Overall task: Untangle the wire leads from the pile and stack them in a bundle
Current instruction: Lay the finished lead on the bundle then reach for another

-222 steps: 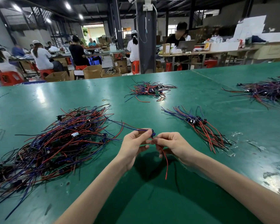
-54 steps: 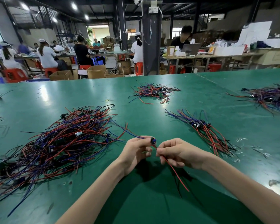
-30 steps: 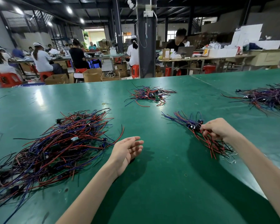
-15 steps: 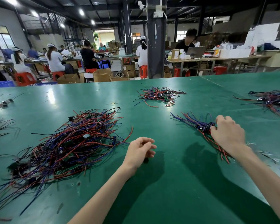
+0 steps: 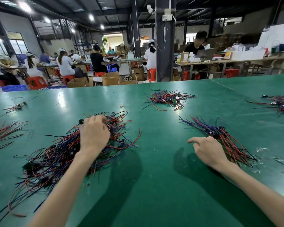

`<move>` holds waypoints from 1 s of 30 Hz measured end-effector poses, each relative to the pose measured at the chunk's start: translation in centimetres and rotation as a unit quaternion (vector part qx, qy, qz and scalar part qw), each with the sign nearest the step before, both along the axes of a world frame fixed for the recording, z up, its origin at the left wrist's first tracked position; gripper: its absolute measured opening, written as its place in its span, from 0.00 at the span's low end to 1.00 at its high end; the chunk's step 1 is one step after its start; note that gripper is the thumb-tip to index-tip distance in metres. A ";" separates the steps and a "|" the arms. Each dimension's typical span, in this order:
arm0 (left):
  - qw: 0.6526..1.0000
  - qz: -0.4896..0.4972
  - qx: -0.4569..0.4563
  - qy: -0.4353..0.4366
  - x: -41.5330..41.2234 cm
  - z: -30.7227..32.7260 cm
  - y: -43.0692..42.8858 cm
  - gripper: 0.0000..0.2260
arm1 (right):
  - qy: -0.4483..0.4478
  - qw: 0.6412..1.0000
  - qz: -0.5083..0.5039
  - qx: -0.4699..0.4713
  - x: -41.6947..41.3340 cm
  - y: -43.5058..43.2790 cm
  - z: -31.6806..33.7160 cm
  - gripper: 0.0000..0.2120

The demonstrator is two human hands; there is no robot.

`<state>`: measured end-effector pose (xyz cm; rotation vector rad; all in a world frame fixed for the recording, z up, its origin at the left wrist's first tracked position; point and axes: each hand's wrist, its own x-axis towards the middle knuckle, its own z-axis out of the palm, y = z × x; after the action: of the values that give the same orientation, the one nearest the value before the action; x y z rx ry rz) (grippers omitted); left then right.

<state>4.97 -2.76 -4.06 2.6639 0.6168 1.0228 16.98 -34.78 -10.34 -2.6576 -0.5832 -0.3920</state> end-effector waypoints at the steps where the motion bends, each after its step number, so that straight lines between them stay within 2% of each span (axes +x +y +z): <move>1: 0.998 0.044 0.003 0.041 -0.2 0.2 1.1 0.15 | -0.001 1.000 -0.001 0.001 -0.1 0.0 0.1 0.18; 4: 0.978 0.120 0.005 0.170 -0.8 0.3 3.7 0.15 | -0.007 0.999 -0.007 0.037 -0.5 -0.1 0.7 0.22; 6: 0.973 0.117 0.011 0.200 -1.1 0.1 4.7 0.12 | -0.009 0.997 -0.010 0.071 -0.7 -0.2 1.0 0.23; 9: 0.983 0.092 0.017 0.155 -1.3 -0.2 5.2 0.08 | -0.013 0.991 -0.017 0.130 -0.5 -0.3 0.7 0.15; 14: 0.990 0.082 0.006 0.111 -1.5 0.3 5.1 0.07 | -0.019 0.982 0.008 0.189 -0.3 -0.1 -0.2 0.10; 18: 0.992 0.049 -0.063 0.102 -1.2 1.4 4.8 0.10 | -0.017 0.966 0.067 0.249 -0.6 0.3 -0.4 0.16; 20: 0.992 0.035 -0.076 0.091 -1.1 1.9 4.6 0.09 | -0.021 0.967 0.053 0.247 -0.8 0.2 -0.5 0.19; 23: 0.996 0.019 -0.074 0.053 -1.2 2.6 4.1 0.08 | -0.056 0.958 0.011 0.280 -1.1 -0.1 -0.1 0.20; 27: 0.996 0.000 -0.089 0.011 -1.3 4.3 3.1 0.08 | -0.073 0.930 0.027 0.358 -1.8 -0.3 0.6 0.18; 30: 0.999 0.013 -0.036 -0.027 -1.6 5.9 2.6 0.10 | -0.065 0.932 0.026 0.356 -1.6 0.0 0.2 0.20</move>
<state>3.40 -0.20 1.80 2.5649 0.6647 1.0542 15.35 -34.78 -10.12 -1.9268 -0.4369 -0.6275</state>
